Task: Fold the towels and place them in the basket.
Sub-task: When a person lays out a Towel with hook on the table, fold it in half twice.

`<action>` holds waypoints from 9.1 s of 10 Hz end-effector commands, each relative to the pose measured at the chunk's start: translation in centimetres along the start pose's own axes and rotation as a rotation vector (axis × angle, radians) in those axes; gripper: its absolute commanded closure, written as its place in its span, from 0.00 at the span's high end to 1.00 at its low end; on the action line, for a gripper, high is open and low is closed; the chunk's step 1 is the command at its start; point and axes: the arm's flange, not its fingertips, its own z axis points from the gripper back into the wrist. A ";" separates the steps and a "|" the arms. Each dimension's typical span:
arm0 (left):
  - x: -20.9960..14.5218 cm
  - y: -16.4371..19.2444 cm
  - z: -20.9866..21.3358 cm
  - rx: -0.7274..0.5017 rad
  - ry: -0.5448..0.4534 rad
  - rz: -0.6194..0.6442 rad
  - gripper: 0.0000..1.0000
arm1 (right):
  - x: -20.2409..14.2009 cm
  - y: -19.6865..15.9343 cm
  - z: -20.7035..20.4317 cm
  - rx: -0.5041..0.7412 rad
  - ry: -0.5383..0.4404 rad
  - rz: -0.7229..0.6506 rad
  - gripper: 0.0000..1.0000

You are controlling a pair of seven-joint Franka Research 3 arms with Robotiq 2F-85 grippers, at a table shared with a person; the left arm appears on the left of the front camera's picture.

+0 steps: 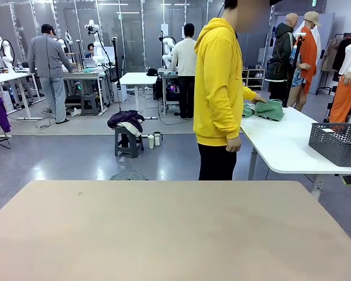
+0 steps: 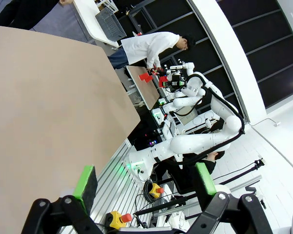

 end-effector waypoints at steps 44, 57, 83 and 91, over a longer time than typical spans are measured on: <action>-0.1 -0.1 0.2 -0.014 0.005 -0.008 1.00 | 0.0 0.1 0.1 0.014 -0.004 0.009 1.00; 2.5 -6.7 -5.8 0.505 0.334 -0.388 1.00 | 1.2 8.8 -8.1 -0.429 0.356 0.409 1.00; -3.8 -4.0 -41.5 0.738 1.302 -1.137 1.00 | -3.7 3.3 -37.9 -0.863 1.233 1.086 1.00; -7.8 1.0 -45.6 0.635 1.300 -1.105 1.00 | -7.1 -4.4 -41.9 -0.871 1.212 1.132 1.00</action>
